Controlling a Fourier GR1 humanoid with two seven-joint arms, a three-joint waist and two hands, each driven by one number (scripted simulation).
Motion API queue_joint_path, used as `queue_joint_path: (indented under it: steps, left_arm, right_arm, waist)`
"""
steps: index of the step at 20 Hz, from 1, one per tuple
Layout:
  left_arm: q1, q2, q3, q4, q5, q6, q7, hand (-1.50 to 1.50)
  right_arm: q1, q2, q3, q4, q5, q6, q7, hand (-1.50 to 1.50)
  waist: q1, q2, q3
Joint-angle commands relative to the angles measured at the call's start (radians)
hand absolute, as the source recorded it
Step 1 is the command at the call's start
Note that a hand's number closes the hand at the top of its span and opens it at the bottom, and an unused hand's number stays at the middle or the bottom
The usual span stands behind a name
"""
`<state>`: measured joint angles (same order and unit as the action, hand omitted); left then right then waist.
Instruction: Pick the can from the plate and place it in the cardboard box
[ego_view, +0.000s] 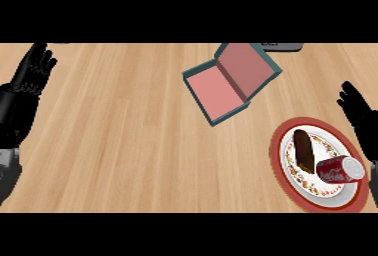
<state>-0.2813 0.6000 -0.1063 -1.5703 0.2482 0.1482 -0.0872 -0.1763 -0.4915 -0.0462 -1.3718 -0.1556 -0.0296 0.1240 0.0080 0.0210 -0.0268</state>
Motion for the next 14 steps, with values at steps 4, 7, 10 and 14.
queue_joint_path:
  steps: [4,7,10,14]
  left_arm:
    - [0.112,-0.105,0.048,0.047,0.078,0.097,0.08,0.0]
    - [0.133,-0.146,0.059,0.051,0.135,0.102,0.11,0.0]
    - [0.187,-0.195,0.019,-0.004,0.149,0.127,0.169,0.0]
    - [0.226,-0.218,0.0,-0.096,0.14,0.157,0.203,0.0]
  right_arm:
    - [0.155,-0.037,-0.323,-0.003,-0.115,-0.152,-0.133,1.5]
    - [0.335,-0.235,-0.23,0.087,0.178,-0.142,-0.134,1.5]
    - [0.388,-0.032,-0.48,0.121,-0.048,-0.278,-0.278,-1.5]
    - [0.498,-0.015,-0.52,0.057,-0.035,-0.207,-0.535,-1.5]
  waist:
    - [-0.089,-0.039,0.029]
    - [-0.089,0.003,0.015]
    - [-0.055,-0.031,0.03]
    - [-0.027,-0.029,0.028]
